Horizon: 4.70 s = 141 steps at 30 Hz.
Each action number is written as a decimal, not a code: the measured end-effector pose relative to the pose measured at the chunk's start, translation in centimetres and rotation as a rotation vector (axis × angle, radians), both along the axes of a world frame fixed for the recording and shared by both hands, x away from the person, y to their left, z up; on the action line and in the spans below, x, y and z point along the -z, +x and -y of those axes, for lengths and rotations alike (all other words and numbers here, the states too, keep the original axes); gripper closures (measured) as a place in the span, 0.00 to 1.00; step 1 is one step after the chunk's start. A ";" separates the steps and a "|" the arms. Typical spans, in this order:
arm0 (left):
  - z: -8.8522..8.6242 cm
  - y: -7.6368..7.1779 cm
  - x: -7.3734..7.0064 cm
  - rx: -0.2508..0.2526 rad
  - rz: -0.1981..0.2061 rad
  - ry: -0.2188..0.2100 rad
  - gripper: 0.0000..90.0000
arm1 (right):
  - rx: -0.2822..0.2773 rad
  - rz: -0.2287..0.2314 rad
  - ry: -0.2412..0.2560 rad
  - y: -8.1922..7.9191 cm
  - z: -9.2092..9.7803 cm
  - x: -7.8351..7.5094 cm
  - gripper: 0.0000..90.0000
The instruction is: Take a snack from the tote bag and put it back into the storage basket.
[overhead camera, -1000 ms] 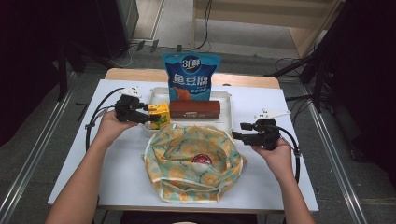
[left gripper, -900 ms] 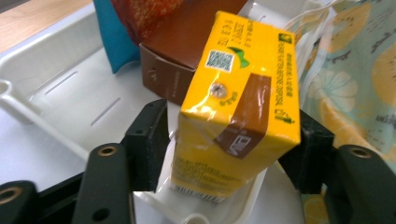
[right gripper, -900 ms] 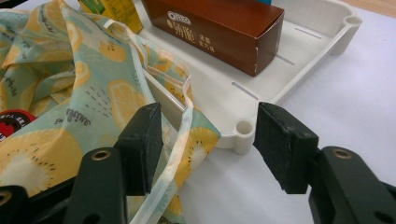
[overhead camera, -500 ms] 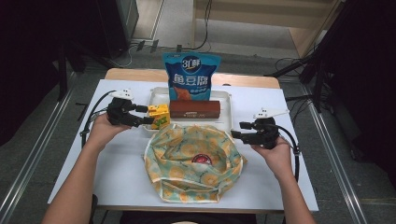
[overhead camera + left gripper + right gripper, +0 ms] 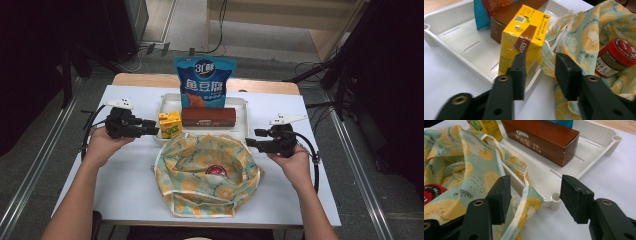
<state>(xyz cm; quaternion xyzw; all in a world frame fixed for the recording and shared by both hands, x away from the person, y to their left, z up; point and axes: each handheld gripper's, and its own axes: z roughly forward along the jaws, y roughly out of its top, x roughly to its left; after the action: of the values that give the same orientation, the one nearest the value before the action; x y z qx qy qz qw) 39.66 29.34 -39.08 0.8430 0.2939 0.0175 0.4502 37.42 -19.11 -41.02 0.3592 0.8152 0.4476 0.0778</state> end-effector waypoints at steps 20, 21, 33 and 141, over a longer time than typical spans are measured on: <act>2.4 0.8 2.0 0.072 -0.033 0.044 0.97 | -0.014 0.008 -0.009 -0.2 -0.2 -0.1 0.48; 2.5 0.8 2.1 0.072 -0.035 0.050 0.97 | -0.013 0.009 -0.011 -0.2 -0.2 -0.1 0.48; 2.4 1.3 2.5 0.054 -0.022 0.066 0.96 | -0.004 0.016 -0.007 -0.6 0.2 -0.2 0.48; 0.6 -0.3 0.8 -0.028 -0.079 -0.013 0.45 | -0.159 0.053 0.009 -4.3 -4.0 -3.7 0.65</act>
<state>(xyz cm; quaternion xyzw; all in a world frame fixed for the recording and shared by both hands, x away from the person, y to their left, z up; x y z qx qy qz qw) 39.41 28.77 -39.91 0.8360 0.3230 -0.0114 0.4434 33.16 -15.15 -37.34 0.2819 0.8368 0.4653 0.0620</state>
